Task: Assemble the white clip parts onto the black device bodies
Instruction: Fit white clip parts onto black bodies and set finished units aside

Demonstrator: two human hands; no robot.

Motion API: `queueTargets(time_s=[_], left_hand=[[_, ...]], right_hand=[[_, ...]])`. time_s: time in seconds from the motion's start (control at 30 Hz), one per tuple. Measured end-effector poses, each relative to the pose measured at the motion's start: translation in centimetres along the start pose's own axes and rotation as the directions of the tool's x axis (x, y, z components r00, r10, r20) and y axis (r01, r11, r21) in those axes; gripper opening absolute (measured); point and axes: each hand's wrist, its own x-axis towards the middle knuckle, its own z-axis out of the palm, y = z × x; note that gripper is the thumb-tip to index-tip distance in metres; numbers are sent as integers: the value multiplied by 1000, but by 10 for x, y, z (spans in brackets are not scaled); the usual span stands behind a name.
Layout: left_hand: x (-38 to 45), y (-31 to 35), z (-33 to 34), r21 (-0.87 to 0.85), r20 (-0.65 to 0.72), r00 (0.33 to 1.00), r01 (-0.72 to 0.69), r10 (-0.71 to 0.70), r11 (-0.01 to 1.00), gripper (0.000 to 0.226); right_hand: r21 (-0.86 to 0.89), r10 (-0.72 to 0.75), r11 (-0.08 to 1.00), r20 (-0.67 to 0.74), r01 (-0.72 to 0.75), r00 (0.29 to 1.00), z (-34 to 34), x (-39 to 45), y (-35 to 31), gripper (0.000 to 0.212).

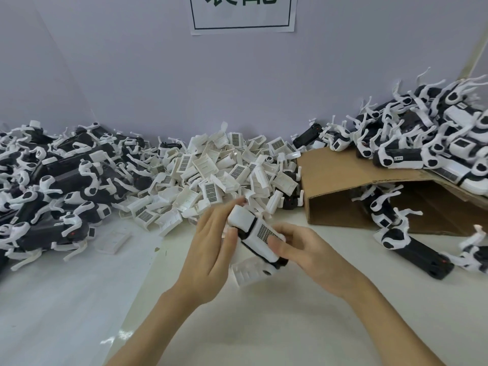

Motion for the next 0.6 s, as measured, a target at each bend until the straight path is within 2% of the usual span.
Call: queueTargets(time_s=[0.07,0.1,0.13,0.2,0.27,0.4,0.6], left_hand=[[4,-1,-3,95,-12,1000,-15,16,995,50],[4,-1,-4,69,-3,1000,31,-31,997,52],[4,-2,-4,22,16,995,95,-95,995,52],[3,-3,-4,-44,57,979,199,-196,979,48],[5,-3,-7,-101,73,970,239,-232,966,41],[8,-4,-11,-209,43,981,193,-188,959,38],[9,-6,-9,-256,37,988,153,-148,955,36]], right_hand=[[-237,-125,968,-195,77,973,5,3,3,33],[-417,-225,903,-250,105,942,10,3,4,36],[-575,-324,808,-250,130,912,14,3,6,41],[-729,-464,657,-190,193,865,18,3,12,46],[-731,-477,648,-168,216,863,17,3,12,48],[-722,-395,667,-132,185,909,15,3,12,47],[-750,-459,635,-171,187,872,17,3,9,34]])
